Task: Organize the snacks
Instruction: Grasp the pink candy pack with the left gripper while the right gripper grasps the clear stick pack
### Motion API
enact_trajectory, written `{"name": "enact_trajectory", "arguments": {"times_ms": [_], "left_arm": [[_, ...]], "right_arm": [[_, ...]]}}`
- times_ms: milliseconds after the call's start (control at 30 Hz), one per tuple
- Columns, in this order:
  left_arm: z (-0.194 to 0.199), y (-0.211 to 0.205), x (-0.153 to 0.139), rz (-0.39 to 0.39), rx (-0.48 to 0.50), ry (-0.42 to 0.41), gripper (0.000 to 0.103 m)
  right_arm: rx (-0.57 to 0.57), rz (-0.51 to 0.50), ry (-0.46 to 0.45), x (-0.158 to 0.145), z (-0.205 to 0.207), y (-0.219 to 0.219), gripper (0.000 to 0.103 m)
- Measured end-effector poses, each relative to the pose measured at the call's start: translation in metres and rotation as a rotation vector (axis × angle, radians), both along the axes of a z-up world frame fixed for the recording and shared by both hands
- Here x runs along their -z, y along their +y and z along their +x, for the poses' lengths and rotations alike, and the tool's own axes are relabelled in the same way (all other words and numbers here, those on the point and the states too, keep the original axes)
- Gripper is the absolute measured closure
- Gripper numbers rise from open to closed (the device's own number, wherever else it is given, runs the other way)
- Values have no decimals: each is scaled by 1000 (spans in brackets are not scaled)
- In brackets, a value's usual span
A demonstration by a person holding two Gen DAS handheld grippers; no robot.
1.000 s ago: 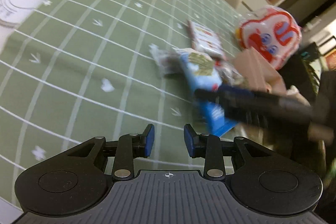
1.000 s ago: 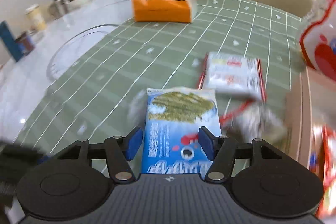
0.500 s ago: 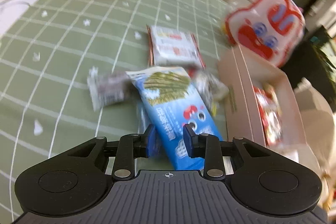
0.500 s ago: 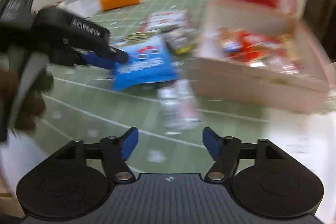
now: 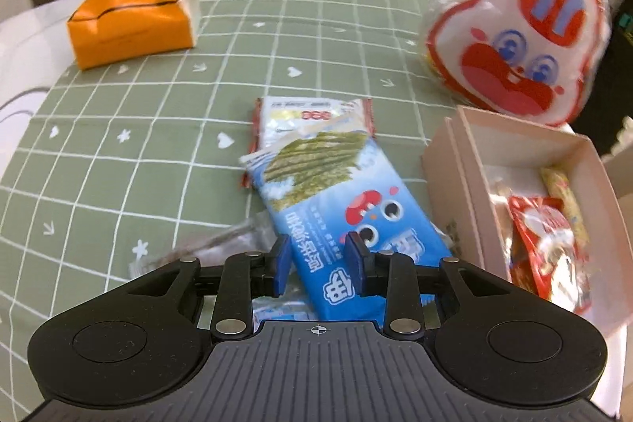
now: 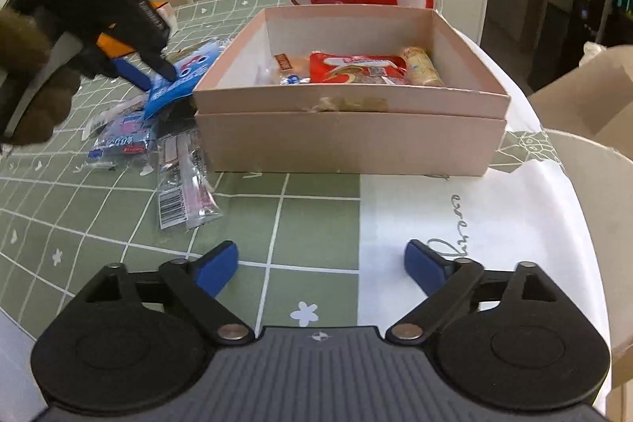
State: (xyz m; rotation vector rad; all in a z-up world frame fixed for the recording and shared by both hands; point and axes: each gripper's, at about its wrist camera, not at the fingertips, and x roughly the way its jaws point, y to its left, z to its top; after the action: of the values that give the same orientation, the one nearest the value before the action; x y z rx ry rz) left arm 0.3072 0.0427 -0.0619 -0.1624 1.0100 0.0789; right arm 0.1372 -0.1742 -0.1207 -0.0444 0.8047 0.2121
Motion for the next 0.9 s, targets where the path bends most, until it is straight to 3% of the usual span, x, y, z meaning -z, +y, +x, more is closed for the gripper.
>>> {"name": "enact_trajectory", "arguments": {"times_ms": [100,167,300,500,700,800,900], "left_arm": [[-22,1,-4,-4,50,-15,67],[-40,8,-5,20,24,-29,67],[-49,19,9,-39,21,20,67],[-40,1,9,90,115,8,66],[-58,4,10,119,142,22,63],[-71,7,9,92,169,31,63],[-83,13,7,72,182,38,64]], "right_arm": [[21,-25,-12,3,-3,7,2],[34,-26,-17,6,-3,8,0],[23,-31,-34,6,-6,7,0],[25,-35,-42,7,-8,7,0],[27,-38,-35,7,-8,8,0],[-19,-34,12,0,-3,13,10],[-135,-7,21,-11,1,31,12]]}}
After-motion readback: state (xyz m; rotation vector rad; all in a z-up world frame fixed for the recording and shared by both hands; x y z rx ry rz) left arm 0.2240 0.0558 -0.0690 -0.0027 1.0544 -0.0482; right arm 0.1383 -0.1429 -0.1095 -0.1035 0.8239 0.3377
